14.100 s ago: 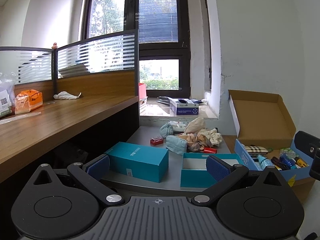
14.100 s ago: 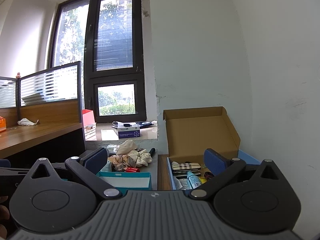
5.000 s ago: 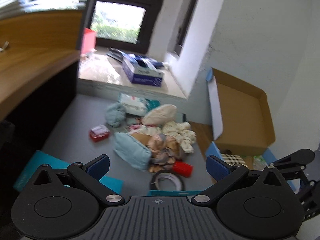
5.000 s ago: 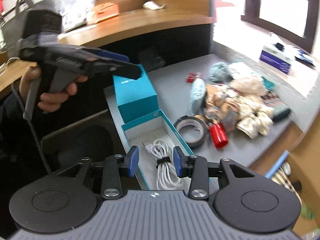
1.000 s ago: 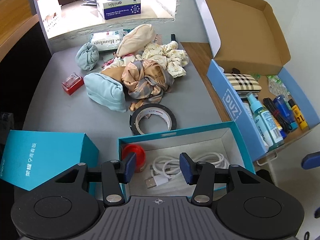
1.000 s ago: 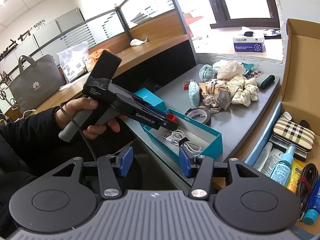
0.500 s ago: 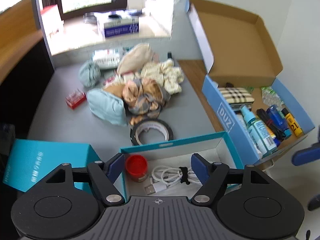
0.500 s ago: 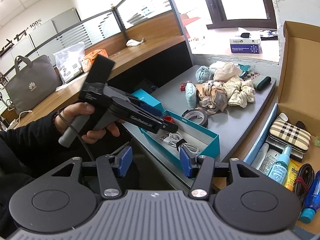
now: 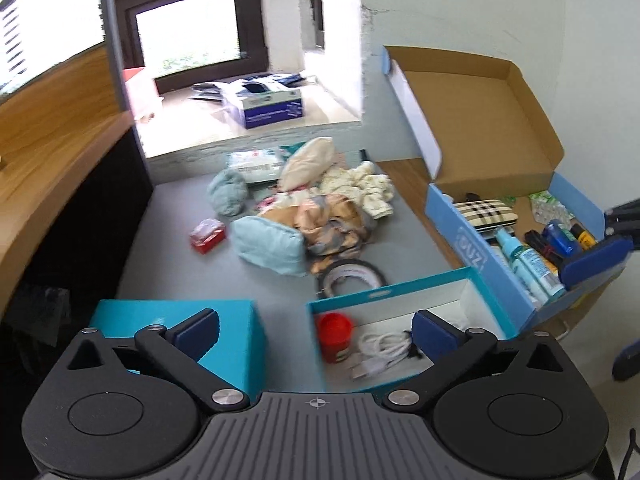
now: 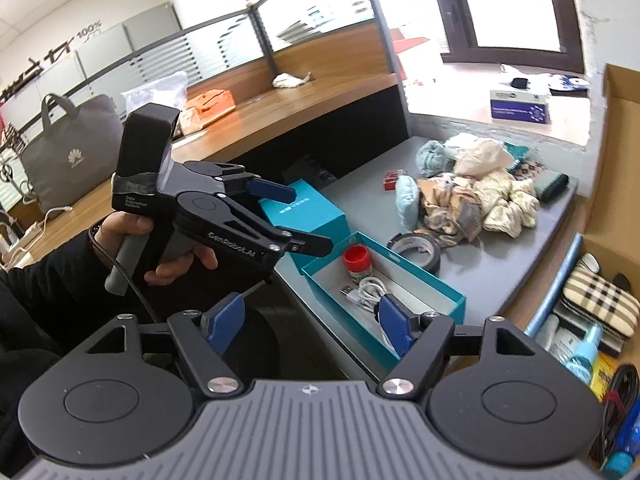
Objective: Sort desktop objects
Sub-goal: 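Move the right tool to the closed teal Honor box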
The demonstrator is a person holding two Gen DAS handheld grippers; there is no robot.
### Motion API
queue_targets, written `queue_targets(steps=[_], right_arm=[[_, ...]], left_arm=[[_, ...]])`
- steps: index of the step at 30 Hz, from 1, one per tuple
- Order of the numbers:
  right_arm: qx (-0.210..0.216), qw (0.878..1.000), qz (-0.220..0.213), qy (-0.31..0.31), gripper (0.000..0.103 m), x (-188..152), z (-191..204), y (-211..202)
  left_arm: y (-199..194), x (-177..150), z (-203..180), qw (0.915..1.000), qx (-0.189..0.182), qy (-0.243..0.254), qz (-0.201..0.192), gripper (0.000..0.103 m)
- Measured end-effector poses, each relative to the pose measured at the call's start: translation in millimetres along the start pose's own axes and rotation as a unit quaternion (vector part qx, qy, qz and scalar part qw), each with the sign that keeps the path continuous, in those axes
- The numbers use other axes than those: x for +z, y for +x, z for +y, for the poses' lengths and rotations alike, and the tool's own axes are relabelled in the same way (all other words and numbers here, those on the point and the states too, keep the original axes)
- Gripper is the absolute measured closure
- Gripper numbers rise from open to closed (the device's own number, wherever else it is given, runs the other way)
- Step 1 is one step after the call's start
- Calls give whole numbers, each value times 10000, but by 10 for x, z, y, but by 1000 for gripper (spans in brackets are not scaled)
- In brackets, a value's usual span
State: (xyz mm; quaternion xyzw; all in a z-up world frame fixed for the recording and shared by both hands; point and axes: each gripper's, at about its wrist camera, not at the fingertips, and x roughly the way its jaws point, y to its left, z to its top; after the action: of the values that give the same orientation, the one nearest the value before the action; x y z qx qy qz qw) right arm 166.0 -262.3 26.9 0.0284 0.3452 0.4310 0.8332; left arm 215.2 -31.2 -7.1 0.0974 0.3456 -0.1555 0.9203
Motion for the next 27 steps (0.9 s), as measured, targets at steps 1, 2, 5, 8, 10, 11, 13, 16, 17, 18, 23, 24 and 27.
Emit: queue_targets(steps=[1,2,5,8,10,11,13,16,17,18,23,24,27], right_arm=[[14,10000,34,-73,22,36,17,66],[29,9999,69,-146,21,71,33,132],[72,9992,171,-365,19,179,83,331],[115,9979,274,-583,15,286,132,529],[144,9967,343,-728,12,357,165,662],[159,9959,377,-801,12,393,182,728],[187,9943,445,-946,11,465,215,860],[230,9914,547,-1163,11,572,264,1058],[245,9903,581,-1236,10,607,281,1125],[259,9892,615,-1308,9,643,297,1191],[259,9861,846,-1405,6,733,229,1553],[236,9855,882,-1431,3,744,214,1625],[195,9820,987,-1599,3,776,224,1805]], left_arm=[[-32,-34,39,10000,50,18,-10,0],[-59,-69,78,9999,113,50,-1,0],[-140,-177,205,9995,313,104,15,0],[-227,-281,381,9991,414,-27,32,0],[-277,-352,503,9988,465,-153,55,0],[-298,-389,558,9985,493,-208,70,0],[-340,-463,644,9980,545,-287,117,0],[-387,-571,737,9975,581,-360,201,0],[-396,-606,759,9973,591,-379,229,0],[-405,-638,776,9971,600,-397,256,0],[-444,-726,825,9970,578,-444,267,0],[-444,-732,833,9970,574,-452,264,0],[-440,-753,860,9968,566,-494,277,0]])
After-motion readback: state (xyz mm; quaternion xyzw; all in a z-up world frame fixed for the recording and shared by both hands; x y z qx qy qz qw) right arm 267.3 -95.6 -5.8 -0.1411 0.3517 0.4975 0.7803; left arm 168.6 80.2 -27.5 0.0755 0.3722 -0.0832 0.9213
